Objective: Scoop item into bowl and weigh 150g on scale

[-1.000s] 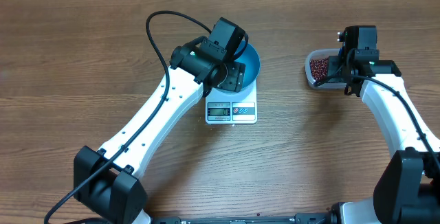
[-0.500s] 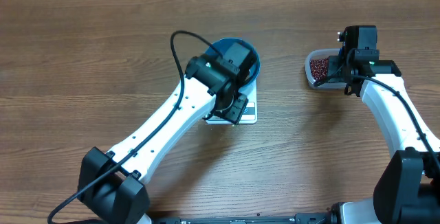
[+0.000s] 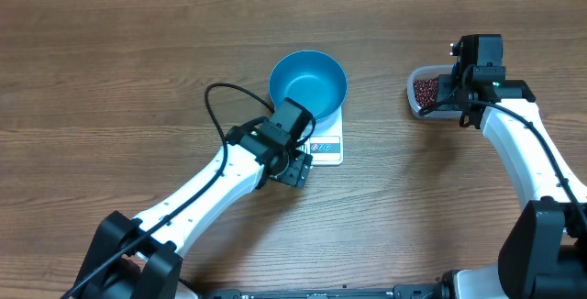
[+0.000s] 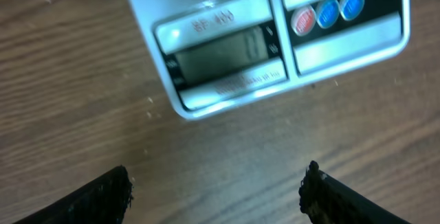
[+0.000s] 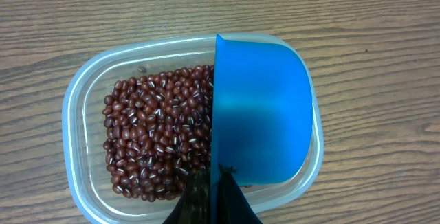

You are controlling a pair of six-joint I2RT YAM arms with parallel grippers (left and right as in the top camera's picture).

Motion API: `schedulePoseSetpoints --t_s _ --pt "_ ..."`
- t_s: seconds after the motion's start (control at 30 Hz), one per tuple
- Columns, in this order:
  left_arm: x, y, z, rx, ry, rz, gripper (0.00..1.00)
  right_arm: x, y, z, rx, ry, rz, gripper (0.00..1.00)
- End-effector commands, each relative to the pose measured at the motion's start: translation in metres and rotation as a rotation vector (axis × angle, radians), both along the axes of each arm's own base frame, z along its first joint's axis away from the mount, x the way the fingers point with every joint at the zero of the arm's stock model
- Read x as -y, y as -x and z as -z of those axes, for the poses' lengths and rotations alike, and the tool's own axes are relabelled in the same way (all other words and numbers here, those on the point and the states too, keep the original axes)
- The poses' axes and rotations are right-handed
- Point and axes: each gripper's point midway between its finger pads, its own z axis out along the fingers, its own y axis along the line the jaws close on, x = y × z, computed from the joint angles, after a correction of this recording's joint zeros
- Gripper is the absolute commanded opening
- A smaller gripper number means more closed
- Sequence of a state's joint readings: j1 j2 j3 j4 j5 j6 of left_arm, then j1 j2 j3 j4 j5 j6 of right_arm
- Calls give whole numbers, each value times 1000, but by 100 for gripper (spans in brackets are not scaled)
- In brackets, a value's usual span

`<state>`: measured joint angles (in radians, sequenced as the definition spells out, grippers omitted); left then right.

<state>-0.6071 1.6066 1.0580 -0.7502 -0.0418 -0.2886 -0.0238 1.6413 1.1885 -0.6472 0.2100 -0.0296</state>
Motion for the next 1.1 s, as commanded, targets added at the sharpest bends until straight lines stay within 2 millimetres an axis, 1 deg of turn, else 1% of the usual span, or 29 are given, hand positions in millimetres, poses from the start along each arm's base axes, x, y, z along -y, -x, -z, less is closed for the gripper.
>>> schedulePoseSetpoints --t_s 0.0,0.07,0.13,0.2,0.23,0.4,0.43,0.5,0.53,0.57,0.6,0.63,0.7,0.9,1.0,1.07 --pt "4 -20 -7 50 74 -57 74 1 -2 -3 11 5 4 4" --pt "15 -28 -8 83 108 -22 73 1 -2 -3 11 5 4 4" --pt "22 -32 -1 92 108 -2 73 1 -2 -3 11 5 4 4" --pt "23 -30 10 69 93 4 76 1 -2 -3 10 5 4 4" --pt "24 -30 11 66 92 4 78 1 -2 -3 10 5 4 4" --pt "26 -32 8 77 99 7 85 1 -2 -3 10 4 3 4" --pt "26 -32 9 75 98 7 88 1 -2 -3 10 4 3 4" --pt "26 -32 9 75 98 7 92 1 -2 -3 10 4 3 4" --pt "27 -31 9 74 99 22 95 1 -2 -3 11 4 3 4" --pt "31 -29 8 68 112 59 95 1 -2 -3 11 4 3 4" --pt "37 -26 7 60 136 115 91 1 -2 -3 11 5 4 4" --pt "39 -25 7 58 141 131 88 1 -2 -3 11 5 4 4" --pt "39 -25 7 58 140 131 87 1 -2 -3 11 5 4 4" --pt "43 -23 7 65 133 163 89 1 -2 -3 11 4 3 4" --pt "44 -22 7 68 130 169 93 1 -2 -3 11 5 4 4" --pt "44 -22 7 69 130 168 100 1 -2 -3 10 5 4 4"
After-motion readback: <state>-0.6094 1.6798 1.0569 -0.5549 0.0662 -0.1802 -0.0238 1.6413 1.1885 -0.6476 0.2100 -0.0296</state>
